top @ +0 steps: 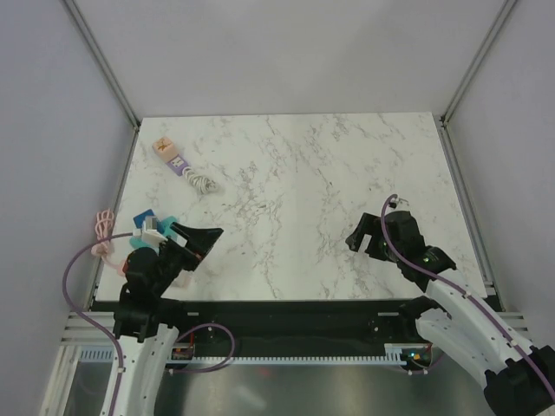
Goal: Pull the plug off the socket
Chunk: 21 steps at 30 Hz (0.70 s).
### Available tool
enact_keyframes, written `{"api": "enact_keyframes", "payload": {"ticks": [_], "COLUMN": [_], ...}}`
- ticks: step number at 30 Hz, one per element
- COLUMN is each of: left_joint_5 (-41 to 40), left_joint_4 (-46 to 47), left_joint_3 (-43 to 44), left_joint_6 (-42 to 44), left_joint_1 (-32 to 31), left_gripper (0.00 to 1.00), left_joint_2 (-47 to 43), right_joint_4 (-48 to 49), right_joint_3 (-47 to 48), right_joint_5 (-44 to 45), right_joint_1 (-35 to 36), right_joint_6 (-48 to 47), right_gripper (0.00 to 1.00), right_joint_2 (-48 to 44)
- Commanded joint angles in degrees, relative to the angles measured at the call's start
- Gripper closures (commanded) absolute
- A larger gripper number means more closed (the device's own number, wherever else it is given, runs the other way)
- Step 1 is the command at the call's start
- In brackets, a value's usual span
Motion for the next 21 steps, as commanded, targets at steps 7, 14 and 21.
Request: {"api": "enact_keyframes", "payload": {"ticks": [7,14,21], "left_joint_5": [-9.2,-16.9,-29.1], "left_joint_4": [-6.8,-3.7,-2.1], "left_joint_3": [20.5,29.0,43.0], "left_joint_6": [24.1,27.9,36.5], "left_joint_1": [0.3,0.3,0.5], "left_gripper": [0.0,0.0,0.0], "left_joint_2": [18.1,32.0,60.5], "right_joint_4": [-0.3,0.8,1.6], "right_joint_3": [5.0,5.7,6.2], "right_joint_5": [0.9,-1.1,-2.3], "right_joint_1": [-0.1,-0.1,-0.1], "right_joint_6": [-1.1,-4.4,-5.7], "right_gripper": [0.02,0.02,0.02], "right_joint_2": [-0.2,-0.2,0.8]}}
